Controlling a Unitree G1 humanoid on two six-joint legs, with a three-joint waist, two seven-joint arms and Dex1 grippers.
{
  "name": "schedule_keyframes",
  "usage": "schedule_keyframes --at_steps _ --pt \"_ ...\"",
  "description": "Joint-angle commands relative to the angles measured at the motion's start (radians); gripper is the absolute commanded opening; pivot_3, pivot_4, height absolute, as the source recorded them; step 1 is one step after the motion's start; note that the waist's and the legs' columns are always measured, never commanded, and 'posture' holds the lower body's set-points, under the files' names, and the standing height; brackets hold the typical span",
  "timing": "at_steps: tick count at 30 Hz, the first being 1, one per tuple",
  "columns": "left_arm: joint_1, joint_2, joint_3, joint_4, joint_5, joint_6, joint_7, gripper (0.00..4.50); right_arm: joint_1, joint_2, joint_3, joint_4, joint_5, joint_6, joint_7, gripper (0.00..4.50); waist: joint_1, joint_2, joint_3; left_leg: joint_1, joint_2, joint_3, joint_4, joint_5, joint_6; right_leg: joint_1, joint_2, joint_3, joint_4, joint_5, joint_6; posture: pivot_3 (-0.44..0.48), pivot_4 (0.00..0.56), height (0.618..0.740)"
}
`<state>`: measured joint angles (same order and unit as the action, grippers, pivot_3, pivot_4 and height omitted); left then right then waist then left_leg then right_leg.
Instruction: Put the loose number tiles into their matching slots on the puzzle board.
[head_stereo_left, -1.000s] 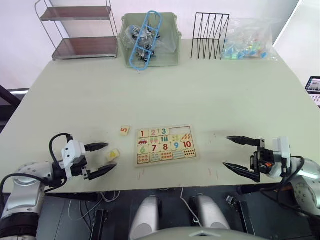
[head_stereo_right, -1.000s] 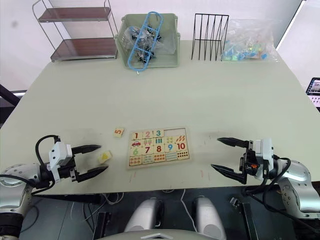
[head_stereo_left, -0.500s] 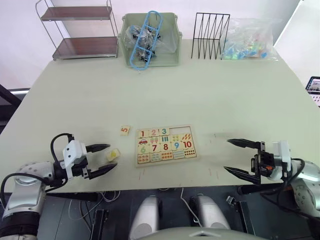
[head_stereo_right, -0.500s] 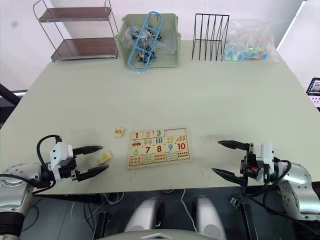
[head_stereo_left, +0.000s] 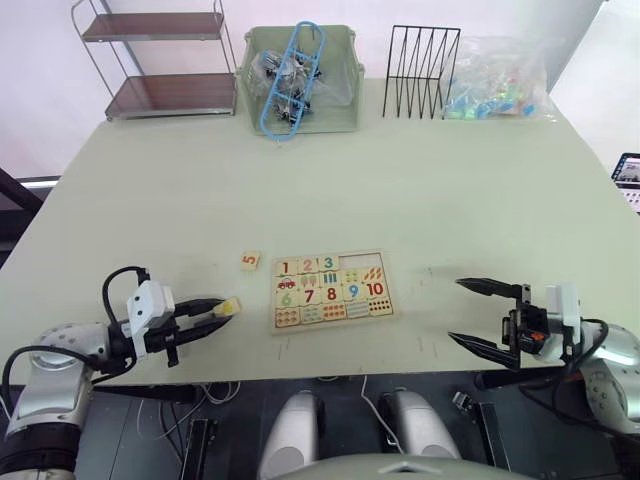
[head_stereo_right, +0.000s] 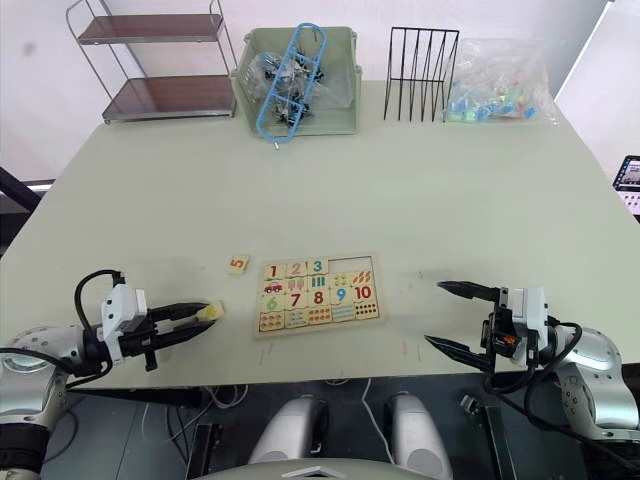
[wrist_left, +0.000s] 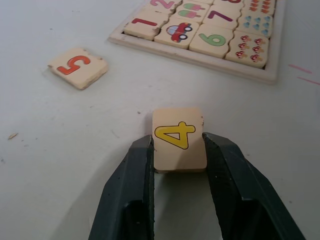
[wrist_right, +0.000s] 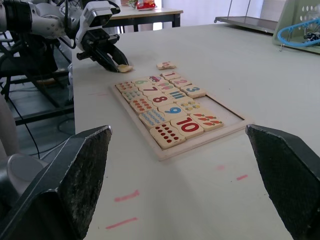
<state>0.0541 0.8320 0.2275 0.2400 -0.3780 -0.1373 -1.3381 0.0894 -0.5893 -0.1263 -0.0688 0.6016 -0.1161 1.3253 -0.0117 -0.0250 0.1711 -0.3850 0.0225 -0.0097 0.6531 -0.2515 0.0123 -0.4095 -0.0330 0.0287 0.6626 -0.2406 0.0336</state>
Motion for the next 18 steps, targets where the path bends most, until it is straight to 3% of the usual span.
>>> schedule_keyframes --at_steps 1,10,18 --pt "-0.004 0.070 0.010 -0.090 -0.038 0.081 -0.043 0.98 0.000 0.006 -0.024 -0.019 0.011 -0.016 -0.004 4.50 -0.001 0.000 0.000 0.000 0.000 0.000 0.000 0.000 0.000 0.000 0.000 0.000 0.000 0.000 0.000 0.000 0.150 0.739" --pt "-0.152 0.162 -0.028 -0.261 -0.077 0.306 -0.050 0.98 0.027 0.030 -0.045 -0.034 0.007 -0.027 -0.055 4.50 0.000 0.001 0.001 0.000 0.000 0.000 0.000 0.000 0.000 0.000 0.000 0.000 0.000 0.000 0.000 0.000 0.150 0.739" --pt "-0.390 0.139 -0.177 -0.324 -0.015 0.452 0.005 0.98 0.054 0.047 -0.064 -0.054 0.001 -0.046 -0.102 4.50 -0.001 0.001 0.001 0.000 -0.001 0.000 0.000 0.000 0.000 0.000 0.002 0.000 0.000 0.000 0.000 0.000 0.150 0.739"
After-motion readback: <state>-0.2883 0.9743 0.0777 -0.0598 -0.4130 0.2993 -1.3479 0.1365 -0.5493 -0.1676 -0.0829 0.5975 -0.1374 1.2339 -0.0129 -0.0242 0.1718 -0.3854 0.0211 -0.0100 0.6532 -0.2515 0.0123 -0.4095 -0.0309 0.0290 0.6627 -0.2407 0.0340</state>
